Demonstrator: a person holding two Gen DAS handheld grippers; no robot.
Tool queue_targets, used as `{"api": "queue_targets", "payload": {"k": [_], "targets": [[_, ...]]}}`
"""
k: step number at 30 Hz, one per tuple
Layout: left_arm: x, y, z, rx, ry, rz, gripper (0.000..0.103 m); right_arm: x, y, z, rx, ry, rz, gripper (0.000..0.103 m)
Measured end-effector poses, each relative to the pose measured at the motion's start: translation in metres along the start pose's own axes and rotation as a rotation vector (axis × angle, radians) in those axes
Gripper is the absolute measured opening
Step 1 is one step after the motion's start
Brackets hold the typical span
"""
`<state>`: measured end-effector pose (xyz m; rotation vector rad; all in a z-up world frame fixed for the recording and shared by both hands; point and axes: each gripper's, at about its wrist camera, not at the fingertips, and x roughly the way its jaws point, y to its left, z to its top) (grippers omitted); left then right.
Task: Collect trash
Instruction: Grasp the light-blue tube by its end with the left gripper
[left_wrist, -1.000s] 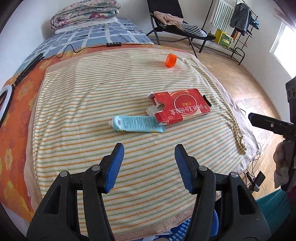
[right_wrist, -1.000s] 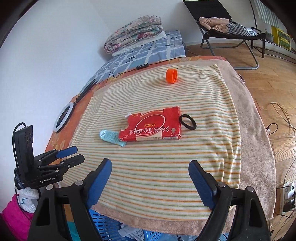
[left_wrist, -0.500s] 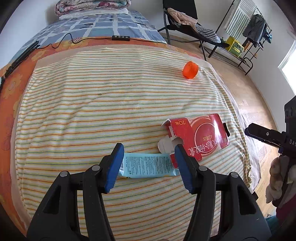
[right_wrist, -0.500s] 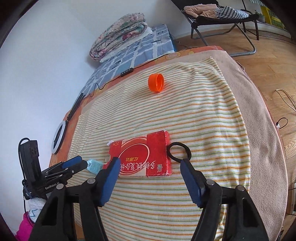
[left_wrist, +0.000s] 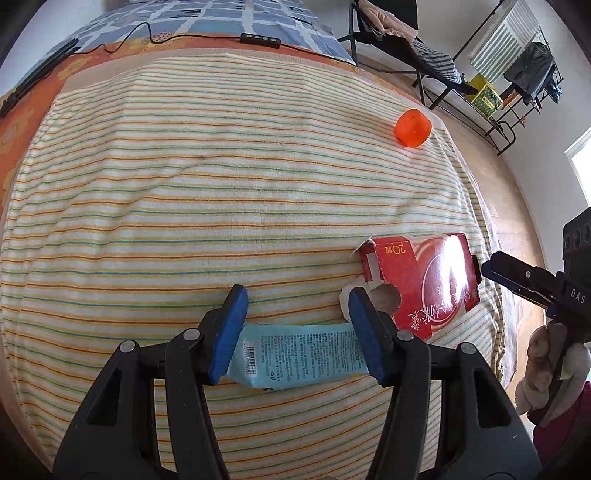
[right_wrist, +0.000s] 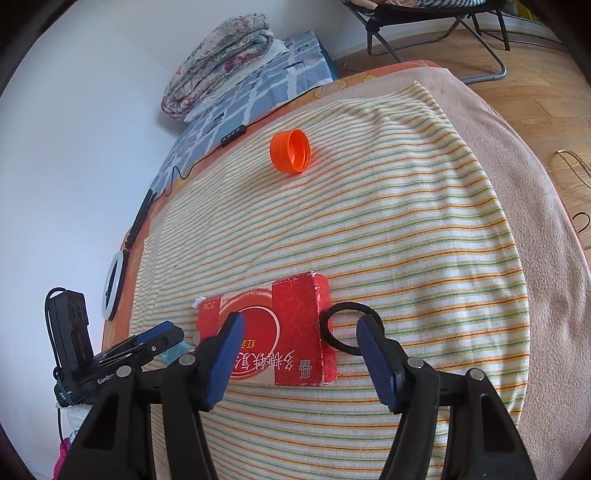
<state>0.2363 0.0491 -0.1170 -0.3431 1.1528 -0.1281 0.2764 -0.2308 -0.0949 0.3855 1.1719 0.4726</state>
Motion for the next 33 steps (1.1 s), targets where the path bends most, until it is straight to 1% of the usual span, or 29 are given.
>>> {"api": "queue_targets", "payload": {"k": [6, 9, 11, 13, 14, 18, 20, 22, 25, 27, 28, 33], "targets": [[-0.008, 0.006, -0.01, 0.012, 0.048, -0.04, 0.059, 0.011, 0.005, -0.001, -0.02, 0.018, -0.018, 0.066], [-0.014, 0.006, -0.022, 0.036, 0.077, -0.052, 0.059, 0.013, 0.004, -0.001, -0.014, 0.021, -0.017, 0.066], [-0.019, 0.001, -0.031, 0.074, 0.094, -0.055, 0.059, 0.013, 0.001, 0.0, -0.003, 0.018, -0.015, 0.066], [-0.023, -0.006, -0.042, 0.137, 0.101, -0.034, 0.059, 0.012, -0.002, 0.002, 0.009, 0.012, -0.013, 0.065], [-0.024, -0.011, -0.048, 0.168, 0.105, -0.017, 0.059, 0.013, -0.004, 0.003, 0.012, 0.01, -0.015, 0.063], [-0.021, -0.03, -0.066, 0.303, 0.105, 0.083, 0.059, 0.015, -0.007, 0.005, 0.014, 0.011, -0.026, 0.056], [-0.02, -0.035, -0.07, 0.336, 0.104, 0.109, 0.059, 0.018, -0.006, 0.006, 0.013, 0.017, -0.03, 0.055], [-0.018, -0.037, -0.071, 0.346, 0.099, 0.131, 0.059, 0.021, -0.004, 0.005, 0.014, 0.024, -0.041, 0.054], [-0.016, -0.039, -0.07, 0.347, 0.09, 0.144, 0.059, 0.027, 0.0, 0.005, 0.006, 0.036, -0.064, 0.043], [-0.016, -0.039, -0.069, 0.338, 0.085, 0.143, 0.057, 0.028, 0.001, 0.004, 0.003, 0.03, -0.064, 0.038], [-0.016, -0.038, -0.068, 0.332, 0.081, 0.147, 0.054, 0.028, 0.001, 0.004, 0.005, 0.029, -0.061, 0.035], [-0.017, -0.034, -0.062, 0.313, 0.071, 0.132, 0.045, 0.024, 0.003, 0.002, -0.001, 0.011, -0.072, 0.024]]}}
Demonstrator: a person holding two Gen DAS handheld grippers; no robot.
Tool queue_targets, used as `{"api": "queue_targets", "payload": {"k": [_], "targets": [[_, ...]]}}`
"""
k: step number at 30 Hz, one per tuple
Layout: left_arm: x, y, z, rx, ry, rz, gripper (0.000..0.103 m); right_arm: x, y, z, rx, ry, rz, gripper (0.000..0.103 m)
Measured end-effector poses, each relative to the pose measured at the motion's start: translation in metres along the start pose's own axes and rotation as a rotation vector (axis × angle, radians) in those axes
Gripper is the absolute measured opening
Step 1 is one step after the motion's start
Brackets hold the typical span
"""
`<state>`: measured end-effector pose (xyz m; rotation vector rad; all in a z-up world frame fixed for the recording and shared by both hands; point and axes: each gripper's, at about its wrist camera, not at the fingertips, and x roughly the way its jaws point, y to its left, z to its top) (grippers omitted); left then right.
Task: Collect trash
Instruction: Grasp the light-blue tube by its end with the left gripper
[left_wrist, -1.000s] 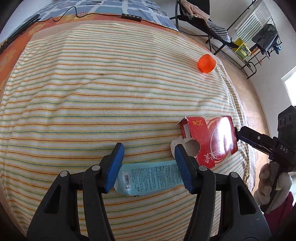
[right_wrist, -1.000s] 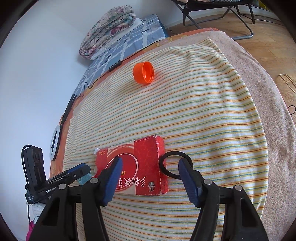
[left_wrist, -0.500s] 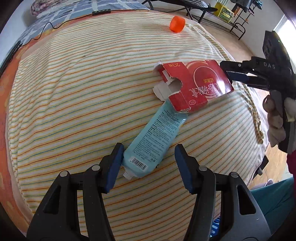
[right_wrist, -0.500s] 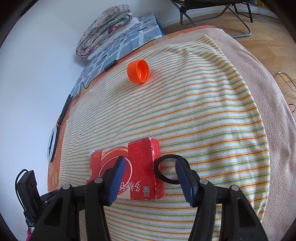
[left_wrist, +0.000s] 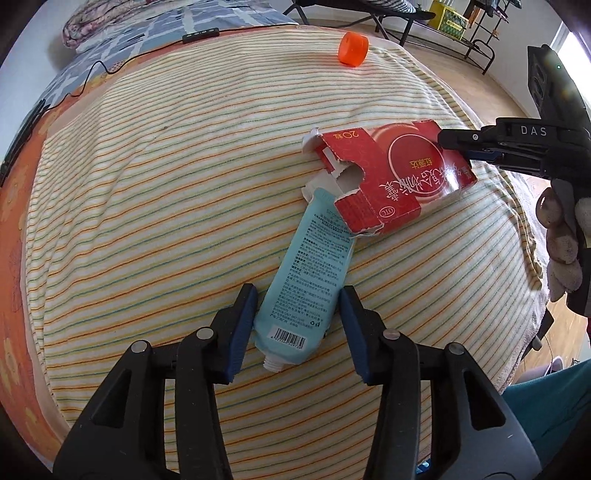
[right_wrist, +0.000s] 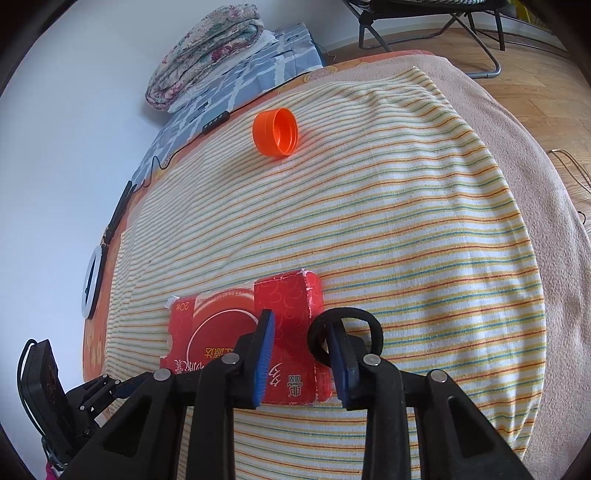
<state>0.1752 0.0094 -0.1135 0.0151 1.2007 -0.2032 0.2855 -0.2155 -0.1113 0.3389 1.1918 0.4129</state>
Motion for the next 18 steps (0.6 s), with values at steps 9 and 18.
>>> {"api": "queue_targets", "payload": {"k": [9, 18], "targets": [[-0.003, 0.005, -0.001, -0.062, -0.02, -0.022, 0.037, -0.014, -0.004, -0.005, -0.002, -0.031, 0.002, 0.008], [-0.02, 0.003, -0.004, -0.075, -0.061, -0.013, 0.037, -0.034, 0.001, -0.009, -0.015, -0.073, 0.021, 0.008]]}}
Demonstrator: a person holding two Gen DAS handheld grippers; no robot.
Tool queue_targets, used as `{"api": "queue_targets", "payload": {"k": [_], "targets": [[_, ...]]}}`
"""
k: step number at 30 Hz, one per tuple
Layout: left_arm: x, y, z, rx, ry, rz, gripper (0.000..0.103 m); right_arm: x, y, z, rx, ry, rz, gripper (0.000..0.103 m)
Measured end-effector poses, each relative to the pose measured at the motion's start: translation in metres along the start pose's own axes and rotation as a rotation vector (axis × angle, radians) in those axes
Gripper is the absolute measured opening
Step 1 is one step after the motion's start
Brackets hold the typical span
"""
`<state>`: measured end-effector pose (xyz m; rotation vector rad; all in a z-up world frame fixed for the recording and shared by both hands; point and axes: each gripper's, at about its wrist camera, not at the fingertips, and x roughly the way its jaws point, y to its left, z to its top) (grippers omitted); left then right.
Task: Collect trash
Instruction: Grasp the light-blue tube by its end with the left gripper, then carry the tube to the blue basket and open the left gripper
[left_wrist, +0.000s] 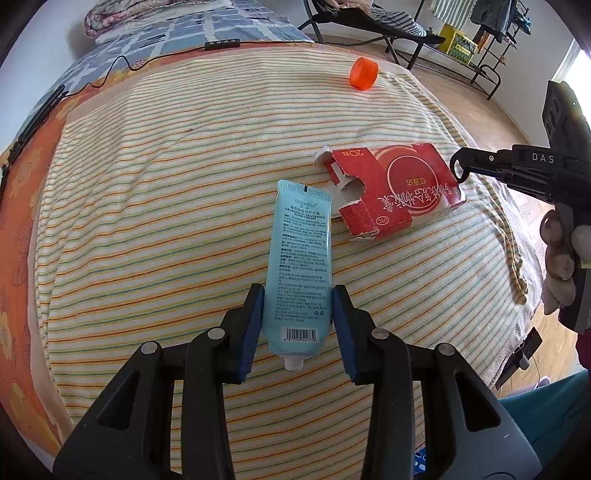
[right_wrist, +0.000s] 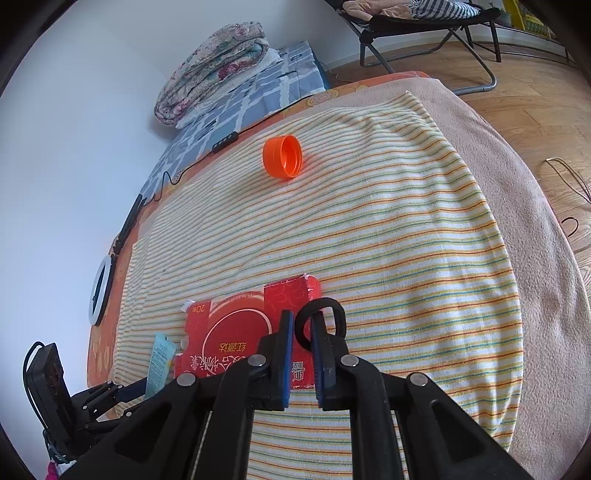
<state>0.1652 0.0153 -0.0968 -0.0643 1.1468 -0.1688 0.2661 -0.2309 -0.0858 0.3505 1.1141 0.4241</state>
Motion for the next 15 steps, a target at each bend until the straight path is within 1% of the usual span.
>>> {"api": "queue_targets", "payload": {"k": [7, 11, 15], "targets": [[-0.021, -0.003, -0.006, -0.007, -0.038, -0.008, 0.037, -0.024, 0.009, -0.007, -0.027, -0.026, 0.019, 0.007], [-0.036, -0.004, -0.017, -0.006, -0.051, -0.018, 0.037, -0.043, 0.026, -0.02, -0.098, -0.028, 0.014, 0.007], [-0.052, -0.006, -0.029, -0.012, -0.071, -0.026, 0.037, -0.06, 0.047, -0.04, -0.174, -0.025, 0.006, 0.007]]}}
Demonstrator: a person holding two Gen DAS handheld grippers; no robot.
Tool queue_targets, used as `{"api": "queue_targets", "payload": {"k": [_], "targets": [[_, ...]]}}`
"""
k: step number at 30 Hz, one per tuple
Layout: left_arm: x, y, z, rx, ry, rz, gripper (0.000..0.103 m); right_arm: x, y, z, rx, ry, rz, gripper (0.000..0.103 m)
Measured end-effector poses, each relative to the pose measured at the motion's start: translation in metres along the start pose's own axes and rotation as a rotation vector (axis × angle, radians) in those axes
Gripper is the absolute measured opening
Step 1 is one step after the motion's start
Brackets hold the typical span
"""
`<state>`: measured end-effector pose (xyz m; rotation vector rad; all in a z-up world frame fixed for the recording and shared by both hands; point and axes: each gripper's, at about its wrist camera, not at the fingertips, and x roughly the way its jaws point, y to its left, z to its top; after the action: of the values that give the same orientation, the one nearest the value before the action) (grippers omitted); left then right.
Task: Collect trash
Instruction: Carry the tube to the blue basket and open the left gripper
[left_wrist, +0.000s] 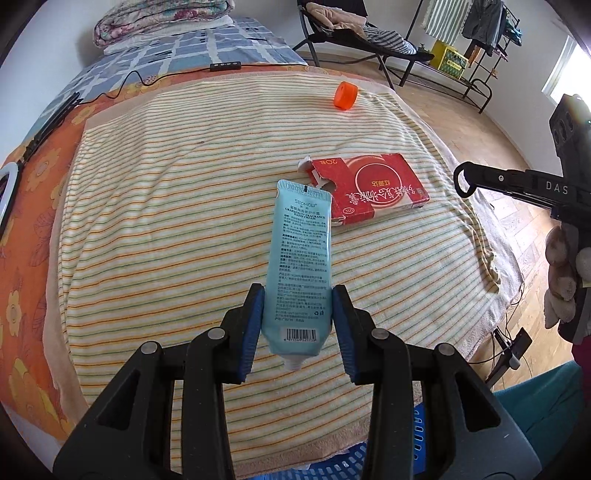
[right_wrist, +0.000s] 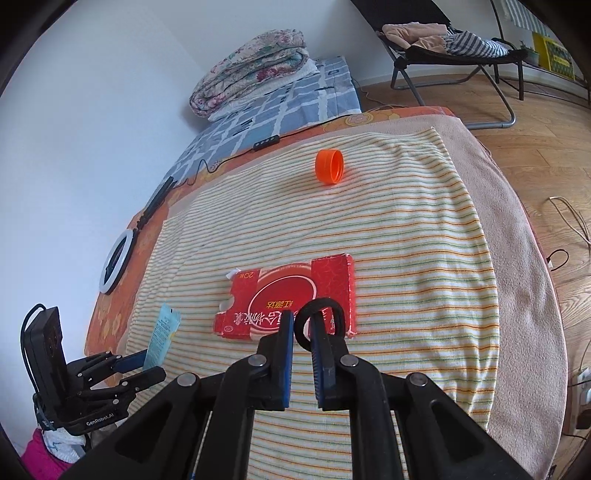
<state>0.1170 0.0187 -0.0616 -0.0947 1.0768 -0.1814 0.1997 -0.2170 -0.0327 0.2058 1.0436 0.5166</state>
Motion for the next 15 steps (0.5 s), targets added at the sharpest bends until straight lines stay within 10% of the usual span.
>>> {"api": "queue_targets", "payload": {"k": [15], "targets": [[-0.052, -0.017, -0.071, 0.033, -0.043, 0.002, 0.037, -0.035, 0.089, -0.095, -0.258, 0.057, 0.042, 0.007]]}}
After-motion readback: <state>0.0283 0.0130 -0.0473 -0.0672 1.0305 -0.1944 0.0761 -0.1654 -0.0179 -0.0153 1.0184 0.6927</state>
